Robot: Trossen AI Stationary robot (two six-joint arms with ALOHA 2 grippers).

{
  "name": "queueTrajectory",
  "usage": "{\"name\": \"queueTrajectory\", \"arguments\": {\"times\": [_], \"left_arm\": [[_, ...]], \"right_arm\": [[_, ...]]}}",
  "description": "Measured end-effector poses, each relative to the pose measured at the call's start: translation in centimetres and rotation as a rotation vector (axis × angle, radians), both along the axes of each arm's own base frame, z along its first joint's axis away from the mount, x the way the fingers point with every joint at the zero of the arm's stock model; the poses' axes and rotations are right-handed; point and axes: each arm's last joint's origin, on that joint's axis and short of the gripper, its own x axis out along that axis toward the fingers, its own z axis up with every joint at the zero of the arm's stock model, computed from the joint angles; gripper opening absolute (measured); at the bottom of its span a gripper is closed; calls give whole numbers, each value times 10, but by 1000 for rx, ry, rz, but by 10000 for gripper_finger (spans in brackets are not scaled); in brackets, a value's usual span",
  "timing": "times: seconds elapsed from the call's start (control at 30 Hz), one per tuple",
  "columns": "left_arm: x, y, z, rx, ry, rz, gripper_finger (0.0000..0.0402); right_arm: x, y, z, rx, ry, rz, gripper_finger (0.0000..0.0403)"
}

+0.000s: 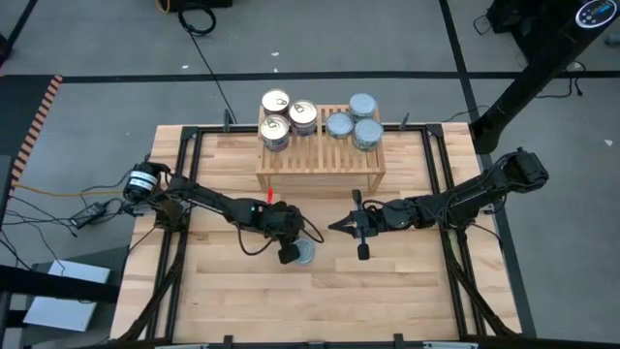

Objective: Stack canned seafood by type on shelf
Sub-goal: Stack the green tuna can on top of the green tuna can on the shelf

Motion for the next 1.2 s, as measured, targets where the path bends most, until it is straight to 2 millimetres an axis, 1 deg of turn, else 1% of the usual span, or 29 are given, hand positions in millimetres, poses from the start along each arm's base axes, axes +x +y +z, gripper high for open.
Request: {"name": "queueTrajectory", "arguments": {"times": [0.13,0.33,0.53,0.63,0.7,0.83,0.87,1.0,1.1,1.2], "left_arm": [[2,-2,4,30,-5,-15,1],[3,-11,8,65,-27,-55,1],[-3,-19,4,196,-24,-66,1],[0,-20,3,201,-82,-80,0],[0,-21,2,195,-106,-106,0],[0,-21,1,196,-120,-144,0],[0,-21,1,202,-120,-153,0],[1,-21,1,225,-128,-183,0],[2,-22,1,235,-175,-214,0],[0,-23,-5,211,-227,-237,0]], "right_arm": [[0,0,0,-1,1,0,9],[-1,0,-3,2,29,13,9],[-4,4,-11,23,120,91,9],[-4,9,-16,41,149,100,9],[-2,13,-24,57,185,105,9],[8,22,-49,50,247,86,9],[12,24,-53,43,260,84,9],[32,32,-57,39,272,141,9],[46,39,-62,37,301,186,9],[58,46,-68,9,358,193,9]]}}
